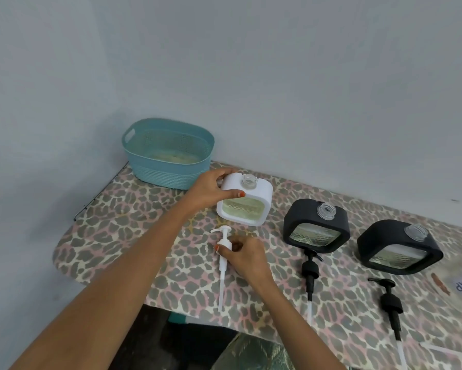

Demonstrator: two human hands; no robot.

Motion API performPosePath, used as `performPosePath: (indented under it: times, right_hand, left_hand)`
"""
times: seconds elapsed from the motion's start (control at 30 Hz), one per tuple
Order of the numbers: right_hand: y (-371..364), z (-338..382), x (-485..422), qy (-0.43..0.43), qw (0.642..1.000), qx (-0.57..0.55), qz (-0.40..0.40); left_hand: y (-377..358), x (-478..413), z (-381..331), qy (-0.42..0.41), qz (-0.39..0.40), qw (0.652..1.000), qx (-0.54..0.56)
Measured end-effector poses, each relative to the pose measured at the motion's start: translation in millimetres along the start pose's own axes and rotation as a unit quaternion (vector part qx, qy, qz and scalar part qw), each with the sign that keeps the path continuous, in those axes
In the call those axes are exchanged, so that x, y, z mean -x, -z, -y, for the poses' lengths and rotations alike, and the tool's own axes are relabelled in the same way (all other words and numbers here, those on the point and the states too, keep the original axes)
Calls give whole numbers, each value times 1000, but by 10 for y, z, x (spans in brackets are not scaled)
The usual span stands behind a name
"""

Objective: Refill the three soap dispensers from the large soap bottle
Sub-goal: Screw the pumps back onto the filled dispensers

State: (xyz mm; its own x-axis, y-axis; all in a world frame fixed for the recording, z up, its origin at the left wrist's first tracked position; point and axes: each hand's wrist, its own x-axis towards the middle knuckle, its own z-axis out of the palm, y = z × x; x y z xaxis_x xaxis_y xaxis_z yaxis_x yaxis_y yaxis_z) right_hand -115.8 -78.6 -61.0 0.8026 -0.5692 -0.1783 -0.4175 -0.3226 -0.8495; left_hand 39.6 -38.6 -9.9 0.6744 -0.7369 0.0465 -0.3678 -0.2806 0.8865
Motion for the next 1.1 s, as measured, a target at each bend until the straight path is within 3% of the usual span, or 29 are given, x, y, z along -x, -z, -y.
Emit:
performPosePath:
  times: [0.2, 0.43, 0.73, 1.1]
  right_hand:
    - [180, 107, 111, 1, 1000, -3, -23]
    - [674, 418, 205, 68, 990, -5, -127]
    - [1220, 1149, -199, 202, 931, -100, -287]
    - [964, 1021, -517, 253, 927, -85, -262]
  left_hand:
    - [43, 31, -77, 5, 21, 1000, -11]
    - [67, 47, -105, 3, 33, 999, -28]
    - [69, 36, -100, 8, 34, 998, -42]
    - [54, 35, -70, -6, 25, 999, -42]
